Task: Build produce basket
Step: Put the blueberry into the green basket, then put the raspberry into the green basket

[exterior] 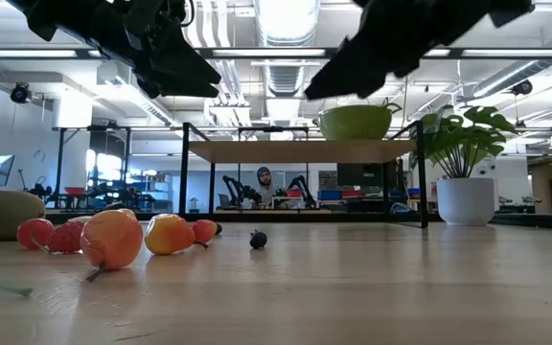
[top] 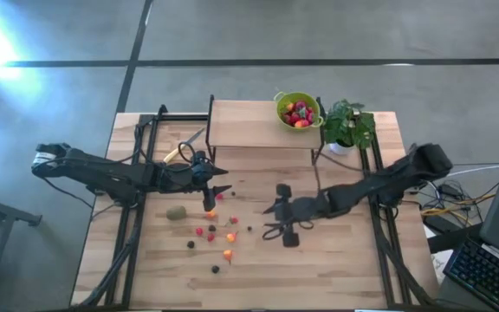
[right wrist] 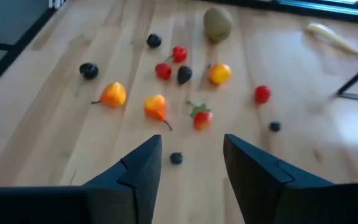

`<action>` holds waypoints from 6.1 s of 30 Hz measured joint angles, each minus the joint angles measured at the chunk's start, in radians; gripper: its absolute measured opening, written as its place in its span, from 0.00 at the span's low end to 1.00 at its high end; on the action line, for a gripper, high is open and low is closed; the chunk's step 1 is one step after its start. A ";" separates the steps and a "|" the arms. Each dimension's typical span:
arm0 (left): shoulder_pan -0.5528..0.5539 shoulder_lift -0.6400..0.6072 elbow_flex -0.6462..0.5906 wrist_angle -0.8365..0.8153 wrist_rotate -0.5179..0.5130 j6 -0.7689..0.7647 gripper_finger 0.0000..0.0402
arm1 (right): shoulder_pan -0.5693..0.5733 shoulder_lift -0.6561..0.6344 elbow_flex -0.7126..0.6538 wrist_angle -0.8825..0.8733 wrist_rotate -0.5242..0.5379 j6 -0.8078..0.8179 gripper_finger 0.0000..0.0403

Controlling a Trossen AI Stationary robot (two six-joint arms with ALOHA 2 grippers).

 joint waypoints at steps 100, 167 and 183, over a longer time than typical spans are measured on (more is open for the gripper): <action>0.000 0.000 0.000 0.001 -0.002 -0.030 0.59 | -0.476 -0.468 0.096 -0.420 0.038 -0.071 0.16; 0.000 0.040 -0.006 -0.008 -0.021 -0.002 0.59 | -0.715 -0.561 0.124 -0.499 -0.160 -0.139 0.37; 0.000 0.078 0.014 -0.295 0.005 -0.040 0.59 | -0.328 -0.568 -0.067 -0.558 -0.020 -0.092 0.26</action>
